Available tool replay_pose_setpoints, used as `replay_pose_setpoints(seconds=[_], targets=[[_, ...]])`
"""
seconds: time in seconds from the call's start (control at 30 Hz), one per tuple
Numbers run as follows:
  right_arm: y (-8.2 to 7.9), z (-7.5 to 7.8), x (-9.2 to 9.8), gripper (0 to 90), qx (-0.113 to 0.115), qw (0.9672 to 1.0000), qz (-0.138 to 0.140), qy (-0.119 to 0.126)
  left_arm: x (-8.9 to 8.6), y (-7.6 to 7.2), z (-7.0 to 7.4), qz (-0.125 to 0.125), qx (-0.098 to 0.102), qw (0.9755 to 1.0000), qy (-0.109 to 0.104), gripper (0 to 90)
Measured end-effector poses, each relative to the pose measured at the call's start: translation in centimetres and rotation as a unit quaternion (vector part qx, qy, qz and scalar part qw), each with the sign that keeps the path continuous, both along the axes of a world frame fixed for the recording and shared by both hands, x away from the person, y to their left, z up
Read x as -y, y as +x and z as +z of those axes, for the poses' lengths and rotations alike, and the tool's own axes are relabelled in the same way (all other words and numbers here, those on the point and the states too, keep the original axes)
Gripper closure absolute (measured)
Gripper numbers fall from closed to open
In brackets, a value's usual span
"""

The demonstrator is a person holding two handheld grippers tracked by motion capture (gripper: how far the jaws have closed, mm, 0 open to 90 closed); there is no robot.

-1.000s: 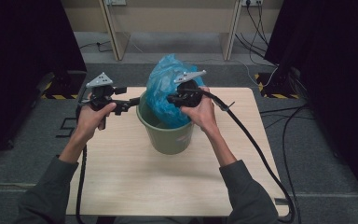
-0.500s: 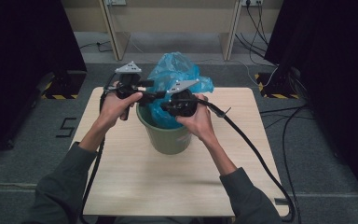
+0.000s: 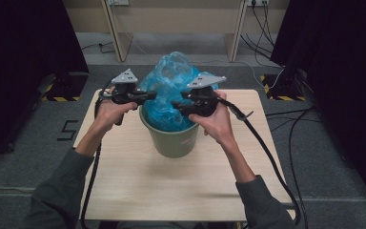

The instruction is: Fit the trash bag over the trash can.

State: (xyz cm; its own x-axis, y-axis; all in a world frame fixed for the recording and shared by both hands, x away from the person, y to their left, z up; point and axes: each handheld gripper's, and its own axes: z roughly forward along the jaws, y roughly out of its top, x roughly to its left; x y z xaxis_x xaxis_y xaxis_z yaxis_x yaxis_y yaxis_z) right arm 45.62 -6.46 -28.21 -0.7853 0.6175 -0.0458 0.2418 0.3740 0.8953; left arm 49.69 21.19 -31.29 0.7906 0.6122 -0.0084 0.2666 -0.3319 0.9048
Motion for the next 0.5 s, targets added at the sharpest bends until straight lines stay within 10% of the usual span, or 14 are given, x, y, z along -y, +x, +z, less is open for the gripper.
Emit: replay_pose_setpoints(seconds=[0.17,0.33,0.5], targets=[[1.0,1.6,2.4,40.9,0.01,0.9985,-0.055,0.003,-2.2,-0.9,-1.2,-0.001,-0.005,0.9998,-0.018,89.5],[4.0,1.1,3.0,34.2,-0.026,0.9948,-0.098,0.0,-3.0,-2.1,-2.1,-0.008,-0.001,0.9999,-0.015,89.2],[5.6,-0.5,1.6,57.9,-0.054,0.9977,-0.034,0.023,-3.6,-2.7,-2.2,-0.001,-0.002,0.9999,-0.011,74.2]])
